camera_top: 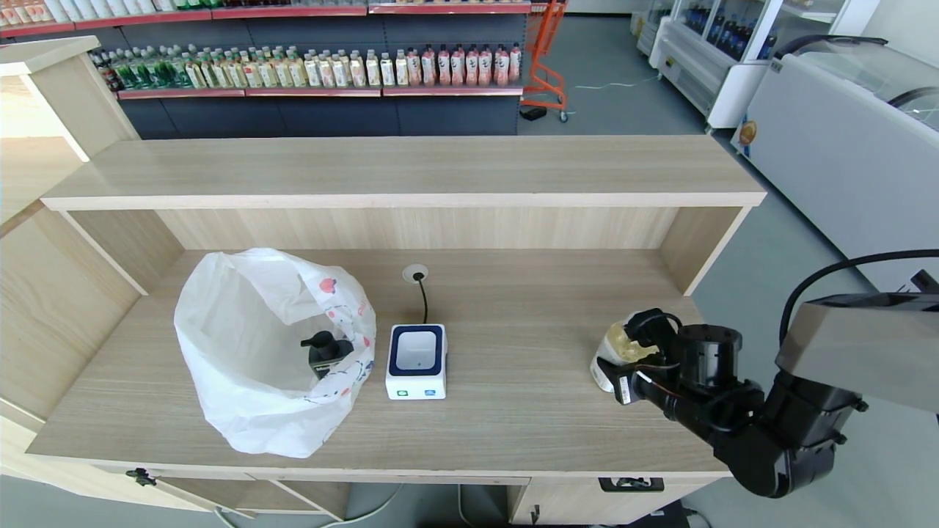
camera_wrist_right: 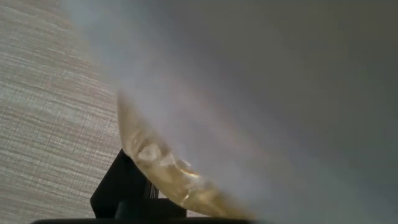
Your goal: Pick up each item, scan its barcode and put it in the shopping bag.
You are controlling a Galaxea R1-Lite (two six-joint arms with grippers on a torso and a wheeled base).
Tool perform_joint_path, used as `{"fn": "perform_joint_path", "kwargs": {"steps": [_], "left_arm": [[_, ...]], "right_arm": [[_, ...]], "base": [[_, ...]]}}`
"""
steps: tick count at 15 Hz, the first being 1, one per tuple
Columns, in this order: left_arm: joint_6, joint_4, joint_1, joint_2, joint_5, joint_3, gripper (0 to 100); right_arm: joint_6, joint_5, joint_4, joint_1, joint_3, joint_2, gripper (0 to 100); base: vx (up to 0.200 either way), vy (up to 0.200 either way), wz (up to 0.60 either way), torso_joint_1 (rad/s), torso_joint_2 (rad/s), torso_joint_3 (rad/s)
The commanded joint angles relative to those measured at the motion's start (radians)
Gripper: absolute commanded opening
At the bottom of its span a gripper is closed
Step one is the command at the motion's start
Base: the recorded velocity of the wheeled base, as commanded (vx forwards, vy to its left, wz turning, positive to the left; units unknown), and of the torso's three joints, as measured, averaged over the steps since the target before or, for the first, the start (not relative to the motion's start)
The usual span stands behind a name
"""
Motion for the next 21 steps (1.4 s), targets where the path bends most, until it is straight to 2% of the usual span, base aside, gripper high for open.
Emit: {"fn": "perform_joint_path", "kwargs": {"steps": [1, 4, 5, 7, 8, 10, 12, 17, 21], "left_arm": [[0.0, 0.0, 0.0, 0.0, 0.0, 0.0, 100], [0.0, 0.0, 0.0, 0.0, 0.0, 0.0, 100], [0.0, 0.0, 0.0, 0.0, 0.0, 0.0, 100], [0.0, 0.0, 0.0, 0.0, 0.0, 0.0, 100], [0.0, 0.0, 0.0, 0.0, 0.0, 0.0, 100], [0.0, 0.0, 0.0, 0.0, 0.0, 0.0, 100], [0.0, 0.0, 0.0, 0.0, 0.0, 0.0, 100], [0.0, 0.0, 0.0, 0.0, 0.0, 0.0, 100], [0.0, 0.0, 0.0, 0.0, 0.0, 0.0, 100]], "right_arm": [[0.041, -0.001, -0.019, 0.002, 0.023, -0.013, 0], [0.149, 0.004, 0.011, 0.0, -0.014, -0.14, 0], [0.224, 0.012, 0.093, 0.0, -0.035, -0.277, 0], [0.328, 0.171, 0.24, 0.006, 0.0, -0.493, 0], [0.419, 0.288, 0.301, 0.042, 0.052, -0.597, 0], [0.557, 0.438, 0.387, 0.115, 0.114, -0.738, 0], [0.577, 0.51, 0.464, 0.168, 0.12, -0.778, 0], [0.574, 0.601, 0.479, 0.207, 0.163, -0.76, 0], [0.571, 0.619, 0.488, 0.287, 0.164, -0.754, 0]], "base": [[0.0, 0.0, 0.0, 0.0, 0.0, 0.0], [0.0, 0.0, 0.0, 0.0, 0.0, 0.0], [0.0, 0.0, 0.0, 0.0, 0.0, 0.0], [0.0, 0.0, 0.0, 0.0, 0.0, 0.0], [0.0, 0.0, 0.0, 0.0, 0.0, 0.0], [0.0, 0.0, 0.0, 0.0, 0.0, 0.0], [0.0, 0.0, 0.0, 0.0, 0.0, 0.0], [0.0, 0.0, 0.0, 0.0, 0.0, 0.0], [0.0, 0.0, 0.0, 0.0, 0.0, 0.0]]}}
